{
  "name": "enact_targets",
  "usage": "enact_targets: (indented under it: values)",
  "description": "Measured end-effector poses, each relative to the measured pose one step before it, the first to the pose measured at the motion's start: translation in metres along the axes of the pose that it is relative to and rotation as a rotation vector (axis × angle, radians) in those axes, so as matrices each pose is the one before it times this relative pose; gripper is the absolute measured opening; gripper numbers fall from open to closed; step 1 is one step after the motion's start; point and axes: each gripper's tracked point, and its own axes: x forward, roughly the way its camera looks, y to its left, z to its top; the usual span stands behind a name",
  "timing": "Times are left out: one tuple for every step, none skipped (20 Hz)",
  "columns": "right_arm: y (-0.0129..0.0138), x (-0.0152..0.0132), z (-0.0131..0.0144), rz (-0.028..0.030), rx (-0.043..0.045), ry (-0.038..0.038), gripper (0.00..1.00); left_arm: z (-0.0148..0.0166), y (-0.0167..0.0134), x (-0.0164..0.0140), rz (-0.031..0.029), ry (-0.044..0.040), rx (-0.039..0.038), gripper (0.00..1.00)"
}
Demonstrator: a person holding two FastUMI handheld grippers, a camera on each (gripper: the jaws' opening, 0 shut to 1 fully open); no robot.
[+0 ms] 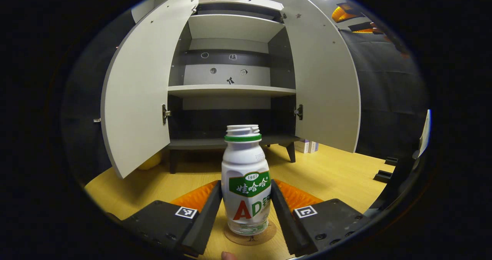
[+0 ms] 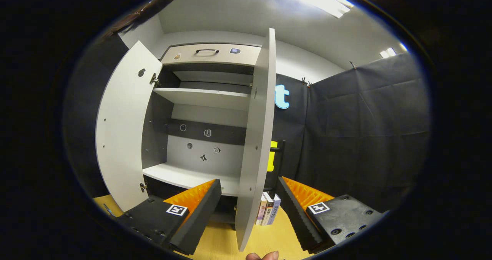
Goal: Grasp the bottle in the cabinet with the left hand and place it on the coaster, then close the right door with the right hand and the left door with the left hand.
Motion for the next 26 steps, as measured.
enact_targets:
  values:
    - [0.00073,-0.00120,-0.00024,0.00070,-0.00069,0.00253,0.97,-0.00327,-0.00035,-0.00062,0.00225,0.00836,-0.00259,0.77]
    - [0.00075,-0.00049,-0.00082,0.00087,0.00153,0.00440,0.98,-0.00313,-0.00114,-0.00051,-0.00231,0.00744,-0.00340,0.78]
    - [0.00028,-0.00027,-0.00105,-0.00016,0.00375,0.00597,0.97,-0.00262,-0.00116,-0.00103,-0.00096,0.00787,-0.00384,0.78]
    - [0.00004,-0.00075,-0.00146,-0.00078,0.00444,0.00717,0.97,-0.00105,-0.00119,-0.00098,-0.00363,0.00761,-0.00479,0.79]
    - [-0.00020,-0.00098,-0.00054,-0.00066,0.00445,0.00449,0.97,-0.00233,-0.00147,-0.00081,-0.00566,0.00864,-0.00432,0.79]
    - [-0.00050,-0.00080,-0.00037,-0.00136,0.00306,0.00278,0.97,-0.00218,-0.00073,0.00034,-0.00019,0.01383,-0.00307,0.81]
    - [-0.00040,-0.00079,0.00010,-0.00098,0.00176,0.00073,0.98,-0.00438,0.00001,-0.00182,0.00184,0.01516,-0.00442,0.84]
    - [-0.00021,-0.00092,0.00017,-0.00099,0.00236,0.00114,0.97,-0.00277,-0.00061,-0.00064,-0.00055,0.01222,-0.00833,0.89]
    - [-0.00022,-0.00084,0.00070,0.00003,0.00328,-0.00050,0.97,-0.00222,-0.00057,-0.00277,-0.00006,0.00836,-0.00939,0.90]
    - [-0.00030,-0.00031,0.00100,-0.00122,0.00262,-0.00217,0.97,-0.00140,-0.00055,-0.00256,-0.00041,0.00556,-0.00447,0.92]
    - [-0.00046,-0.00046,0.00135,-0.00122,0.00247,-0.00194,0.97,-0.00184,-0.00058,-0.00214,0.00074,0.00555,0.00091,0.92]
    - [-0.00102,-0.00063,0.00007,-0.00055,0.00311,-0.00078,0.97,-0.00036,0.00028,-0.00176,0.00264,0.00303,0.00346,0.92]
    - [0.00024,-0.00069,0.00023,-0.00042,0.00317,0.00053,0.98,-0.00151,-0.00004,-0.00244,0.00076,0.00470,0.00149,0.92]
    - [-0.00048,0.00010,0.00003,-0.00119,0.00151,0.00037,0.97,-0.00101,0.00090,-0.00151,0.00165,0.00564,0.00184,0.92]
    - [-0.00017,-0.00068,0.00027,-0.00064,0.00045,-0.00072,0.97,-0.00244,0.00038,-0.00227,0.00276,0.00568,0.00286,0.92]
    - [-0.00052,-0.00064,-0.00007,-0.00106,-0.00008,-0.00098,0.97,-0.00103,0.00139,-0.00108,0.00234,0.00560,0.00063,0.92]
    - [0.00002,-0.00029,0.00035,0.00042,0.00047,-0.00064,0.97,-0.00189,0.00169,-0.00249,0.00388,0.00557,-0.00174,0.92]
    - [-0.00040,-0.00008,-0.00037,-0.00055,0.00102,0.00080,0.97,-0.00092,0.00180,-0.00237,0.00531,0.00664,-0.00246,0.92]
    - [-0.00035,0.00042,-0.00058,0.00009,0.00233,0.00198,0.97,-0.00151,0.00155,-0.00387,0.00313,0.00531,-0.00253,0.92]
    - [-0.00168,0.00016,-0.00074,-0.00295,0.00338,0.00330,0.97,0.00089,0.00138,-0.00468,0.00171,0.00152,-0.00242,0.92]
    - [-0.00036,0.00055,-0.00037,0.00046,0.00603,0.00282,0.97,0.00039,0.00089,-0.00570,-0.00084,0.00230,-0.00231,0.92]
    - [-0.00077,0.00007,0.00020,-0.00036,0.00689,0.00042,0.97,0.00258,0.00099,-0.00595,-0.00033,0.00183,-0.00234,0.92]
    - [-0.00136,0.00110,0.00045,-0.00188,0.00502,-0.00070,0.97,0.00128,0.00076,-0.00624,-0.00107,0.00147,-0.00094,0.92]
    - [-0.00199,0.00036,0.00011,-0.00353,0.00234,-0.00200,0.97,0.00313,0.00022,-0.00685,-0.00251,0.00070,-0.00041,0.92]
    - [-0.00193,0.00101,0.00011,-0.00183,0.00030,0.00054,0.97,0.00283,0.00057,-0.00696,-0.00198,0.00063,-0.00045,0.92]
    - [-0.00194,0.00028,-0.00152,-0.00145,-0.00085,0.00287,0.98,0.00465,0.00116,-0.00711,0.00144,0.00037,-0.00211,0.92]
